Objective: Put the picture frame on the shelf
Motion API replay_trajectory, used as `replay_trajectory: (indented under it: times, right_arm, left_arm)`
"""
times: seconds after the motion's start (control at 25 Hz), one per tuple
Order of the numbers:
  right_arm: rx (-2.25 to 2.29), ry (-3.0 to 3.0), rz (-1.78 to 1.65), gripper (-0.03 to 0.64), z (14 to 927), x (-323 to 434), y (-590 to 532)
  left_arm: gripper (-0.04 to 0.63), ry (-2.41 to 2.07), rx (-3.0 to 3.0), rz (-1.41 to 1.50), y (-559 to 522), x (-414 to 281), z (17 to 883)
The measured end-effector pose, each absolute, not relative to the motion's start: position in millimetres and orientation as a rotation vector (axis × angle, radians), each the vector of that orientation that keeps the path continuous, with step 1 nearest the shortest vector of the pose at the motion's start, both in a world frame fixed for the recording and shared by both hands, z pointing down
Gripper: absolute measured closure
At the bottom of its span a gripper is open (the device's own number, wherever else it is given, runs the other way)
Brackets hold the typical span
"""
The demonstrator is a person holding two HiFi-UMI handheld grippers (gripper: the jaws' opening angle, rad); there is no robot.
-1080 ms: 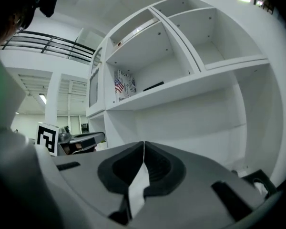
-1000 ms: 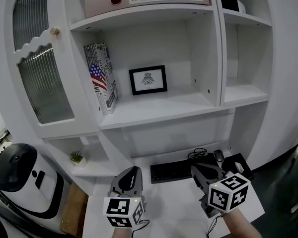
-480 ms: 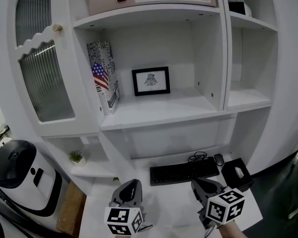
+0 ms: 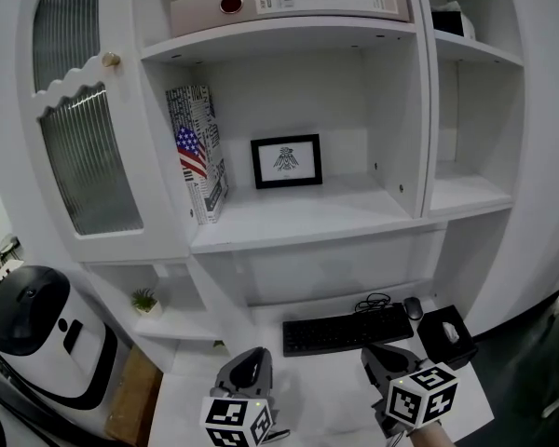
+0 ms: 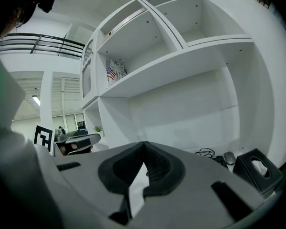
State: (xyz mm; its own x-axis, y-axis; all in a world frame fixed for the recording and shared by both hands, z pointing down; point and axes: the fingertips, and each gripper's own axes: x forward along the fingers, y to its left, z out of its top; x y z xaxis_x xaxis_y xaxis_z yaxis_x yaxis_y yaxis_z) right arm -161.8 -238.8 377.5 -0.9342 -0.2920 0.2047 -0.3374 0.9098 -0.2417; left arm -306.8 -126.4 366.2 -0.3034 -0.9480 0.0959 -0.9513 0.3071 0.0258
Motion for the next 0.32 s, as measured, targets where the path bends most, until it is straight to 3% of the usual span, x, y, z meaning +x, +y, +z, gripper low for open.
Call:
replay_trajectory:
  times: [0.32]
  right_arm:
    - [0.489,-2.892,0.454,0.617,394.4,-159.5,-233.2]
  left_arm:
    - [0.569,-2.415,1.773,0.048,-123.6,-302.4,380.3]
